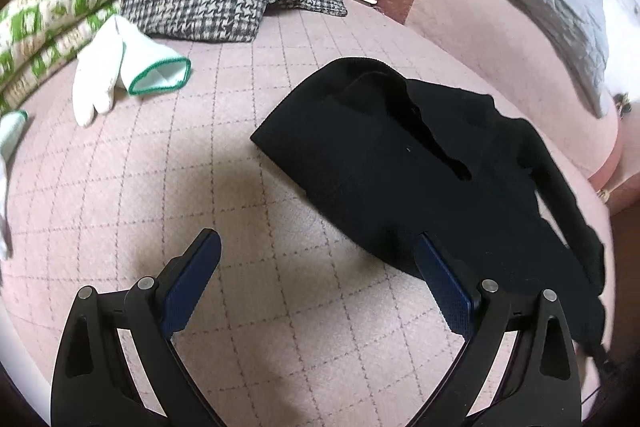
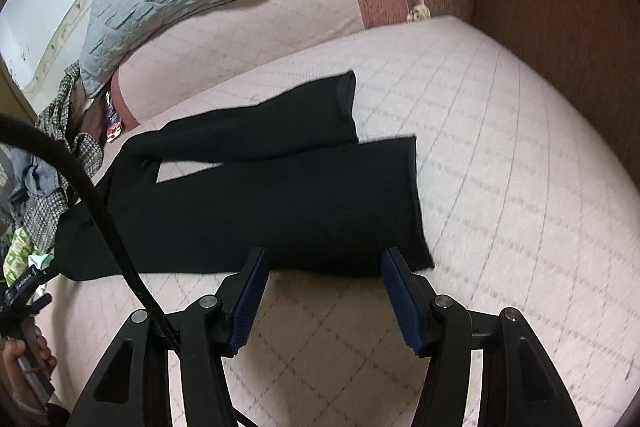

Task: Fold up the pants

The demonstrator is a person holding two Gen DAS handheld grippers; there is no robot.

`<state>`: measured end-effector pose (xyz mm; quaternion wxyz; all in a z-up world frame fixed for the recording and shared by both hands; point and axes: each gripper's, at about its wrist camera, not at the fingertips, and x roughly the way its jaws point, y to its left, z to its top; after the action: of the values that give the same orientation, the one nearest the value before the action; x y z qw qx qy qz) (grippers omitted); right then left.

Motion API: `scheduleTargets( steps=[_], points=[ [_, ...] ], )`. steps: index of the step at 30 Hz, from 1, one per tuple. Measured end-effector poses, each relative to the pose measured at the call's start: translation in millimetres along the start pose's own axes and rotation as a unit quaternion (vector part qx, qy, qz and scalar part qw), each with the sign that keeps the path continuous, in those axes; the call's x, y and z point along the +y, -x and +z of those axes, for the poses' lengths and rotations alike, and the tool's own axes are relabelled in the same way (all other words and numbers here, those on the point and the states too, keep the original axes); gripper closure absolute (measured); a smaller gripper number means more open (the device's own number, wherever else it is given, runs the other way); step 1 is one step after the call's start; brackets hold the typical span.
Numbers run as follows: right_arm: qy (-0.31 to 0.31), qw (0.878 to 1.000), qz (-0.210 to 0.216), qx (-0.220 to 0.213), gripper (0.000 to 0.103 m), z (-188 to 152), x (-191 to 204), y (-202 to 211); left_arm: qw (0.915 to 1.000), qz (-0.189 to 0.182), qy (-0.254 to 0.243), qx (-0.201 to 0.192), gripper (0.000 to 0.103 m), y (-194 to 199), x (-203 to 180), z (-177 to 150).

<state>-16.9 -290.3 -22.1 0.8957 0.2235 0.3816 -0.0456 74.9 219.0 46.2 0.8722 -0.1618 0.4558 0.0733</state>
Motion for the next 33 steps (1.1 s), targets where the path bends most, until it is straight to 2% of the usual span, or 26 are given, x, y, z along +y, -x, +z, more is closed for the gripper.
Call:
scheduleTargets(
  steps=[7, 9, 15, 16, 17, 18, 19, 20, 21, 22, 23, 25, 27, 30, 33],
  points=[
    [-0.056, 0.998, 0.009, 0.01, 0.045, -4, -23, -1, 0.9994, 0.02, 0.012, 0.027, 0.005, -21, 0, 2],
    [-0.069, 0.997, 0.017, 0.008, 0.044, -2, -28, -8, 0.9993, 0.032, 0.0, 0.016, 0.005, -25, -8, 4],
    [-0.073, 0.997, 0.022, -0.026, 0.042, 12, -28, -23, 0.9972, 0.058, -0.042, 0.021, 0.005, -46, -31, 14],
    [-0.074, 0.996, 0.028, -0.032, 0.045, 13, -28, -25, 0.9973, 0.049, -0.051, 0.023, 0.005, -50, -35, 17],
    [-0.074, 0.996, 0.04, -0.035, 0.062, 15, -27, -27, 0.9975, 0.038, -0.055, 0.022, 0.006, -51, -37, 19],
    [-0.075, 0.995, 0.053, -0.028, 0.073, 16, -27, -32, 0.9979, 0.024, -0.056, 0.02, 0.009, -51, -38, 21],
    [-0.076, 0.995, 0.054, -0.025, 0.083, 18, -26, -33, 0.9983, 0.008, -0.055, 0.016, 0.026, -50, -38, 22],
    [-0.077, 0.995, 0.055, -0.028, 0.087, 19, -26, -33, 0.9983, -0.006, -0.057, 0.012, 0.056, -49, -38, 22],
    [-0.077, 0.995, 0.059, -0.031, 0.09, 20, -27, -31, 0.9979, -0.023, -0.06, 0.011, 0.07, -46, -39, 23],
    [-0.079, 0.994, 0.063, -0.032, 0.097, 21, -28, -27, 0.9968, -0.047, -0.061, 0.023, 0.09, -45, -41, 23],
    [-0.083, 0.993, 0.07, -0.035, 0.098, 21, -30, -21, 0.9962, -0.057, -0.06, 0.028, 0.093, -44, -43, 23],
    [-0.083, 0.992, 0.082, -0.042, 0.098, 22, -32, -9, 0.9957, -0.054, -0.074, 0.017, 0.094, -35, -46, 22],
    [-0.073, 0.992, 0.09, -0.046, 0.098, 22, -29, 6, 0.995, -0.067, -0.072, 0.014, 0.095, -23, -43, 22],
    [-0.042, 0.993, 0.101, -0.048, 0.099, 17, -17, 33, 0.9919, -0.101, -0.076, 0.011, 0.095, 4, -37, 16],
    [-0.03, 0.992, 0.107, -0.055, 0.099, 7, -13, 62, 0.9891, -0.105, -0.102, 0.008, 0.095, 32, -35, 3]
  ],
)
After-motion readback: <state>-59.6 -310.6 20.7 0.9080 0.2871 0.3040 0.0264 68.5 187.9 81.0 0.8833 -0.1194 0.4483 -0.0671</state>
